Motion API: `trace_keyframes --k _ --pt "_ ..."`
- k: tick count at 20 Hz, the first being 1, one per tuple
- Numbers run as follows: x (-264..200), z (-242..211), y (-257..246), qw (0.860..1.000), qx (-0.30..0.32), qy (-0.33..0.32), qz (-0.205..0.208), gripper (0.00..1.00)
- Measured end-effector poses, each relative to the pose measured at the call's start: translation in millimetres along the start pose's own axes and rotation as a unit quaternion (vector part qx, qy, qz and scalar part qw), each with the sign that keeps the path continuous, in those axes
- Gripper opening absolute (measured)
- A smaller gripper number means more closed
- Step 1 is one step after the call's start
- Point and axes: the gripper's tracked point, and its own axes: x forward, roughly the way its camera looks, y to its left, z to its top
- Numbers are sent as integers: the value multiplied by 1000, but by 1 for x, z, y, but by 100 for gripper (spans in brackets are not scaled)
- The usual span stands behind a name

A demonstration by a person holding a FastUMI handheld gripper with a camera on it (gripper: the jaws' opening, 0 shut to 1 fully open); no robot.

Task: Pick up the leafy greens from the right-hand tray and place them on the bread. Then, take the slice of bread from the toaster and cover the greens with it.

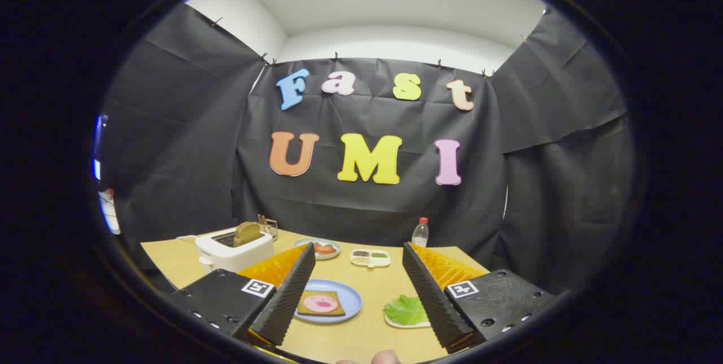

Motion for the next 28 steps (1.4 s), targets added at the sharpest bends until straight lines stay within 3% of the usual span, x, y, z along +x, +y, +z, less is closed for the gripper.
trace_keyframes --k 11,18,28 --pt "24 0 -56 999 26 5 -37 95" --pt "14 -33 -75 997 39 36 -48 95" --pt "31 -71 -85 993 43 107 -11 95"
